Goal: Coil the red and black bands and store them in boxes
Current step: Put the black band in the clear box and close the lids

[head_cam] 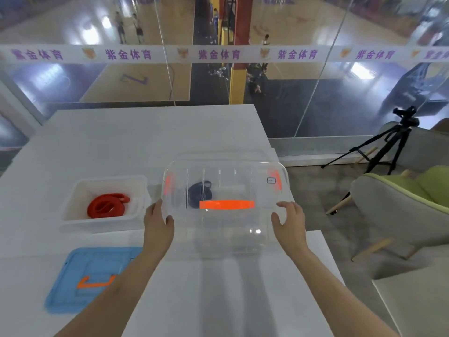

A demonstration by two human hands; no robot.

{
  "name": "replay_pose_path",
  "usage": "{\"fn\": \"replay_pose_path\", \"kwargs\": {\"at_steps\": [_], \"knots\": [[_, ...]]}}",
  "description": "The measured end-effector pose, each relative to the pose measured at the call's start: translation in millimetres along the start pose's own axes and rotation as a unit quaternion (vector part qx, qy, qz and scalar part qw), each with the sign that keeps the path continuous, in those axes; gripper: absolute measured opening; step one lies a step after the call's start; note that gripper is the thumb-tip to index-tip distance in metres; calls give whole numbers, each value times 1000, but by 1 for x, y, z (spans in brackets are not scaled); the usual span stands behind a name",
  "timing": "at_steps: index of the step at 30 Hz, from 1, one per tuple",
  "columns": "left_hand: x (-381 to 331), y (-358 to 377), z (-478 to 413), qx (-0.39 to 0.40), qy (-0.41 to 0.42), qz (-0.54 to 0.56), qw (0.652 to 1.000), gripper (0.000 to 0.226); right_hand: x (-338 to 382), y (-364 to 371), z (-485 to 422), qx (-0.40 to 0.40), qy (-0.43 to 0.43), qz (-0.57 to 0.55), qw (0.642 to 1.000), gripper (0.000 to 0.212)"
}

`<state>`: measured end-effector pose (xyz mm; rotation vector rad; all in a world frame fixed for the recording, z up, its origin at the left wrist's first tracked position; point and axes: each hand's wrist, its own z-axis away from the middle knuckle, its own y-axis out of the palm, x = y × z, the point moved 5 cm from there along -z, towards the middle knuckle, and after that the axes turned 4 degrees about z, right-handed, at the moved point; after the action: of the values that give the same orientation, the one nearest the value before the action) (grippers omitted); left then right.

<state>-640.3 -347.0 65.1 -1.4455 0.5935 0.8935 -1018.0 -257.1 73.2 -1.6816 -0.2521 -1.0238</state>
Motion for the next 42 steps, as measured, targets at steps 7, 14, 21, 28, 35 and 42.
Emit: {"fn": "replay_pose_path", "kwargs": {"at_steps": [7, 14, 21, 28, 35, 42], "knots": [[-27, -3, -89, 27, -1, -29, 999, 52, 39, 12, -88, 22, 0, 52, 998, 30], [-23, 19, -107, 50, -16, 2, 999, 43, 23, 38, -127, 69, 4, 119, 990, 35], [-23, 26, -116, 30, -68, 34, 997, 46, 14, 39, -141, 36, 35, 89, 995, 40], [-16, 22, -117, 5, -123, 46, 991, 40, 1, 44, -158, 14, 87, 25, 996, 38], [0, 26, -129, -13, -195, 165, 967, 13, -8, 45, -168, 12, 151, -62, 986, 39], [28, 40, -146, -5, -256, 215, 942, 69, -27, 53, -169, 39, 239, -86, 966, 62]]}}
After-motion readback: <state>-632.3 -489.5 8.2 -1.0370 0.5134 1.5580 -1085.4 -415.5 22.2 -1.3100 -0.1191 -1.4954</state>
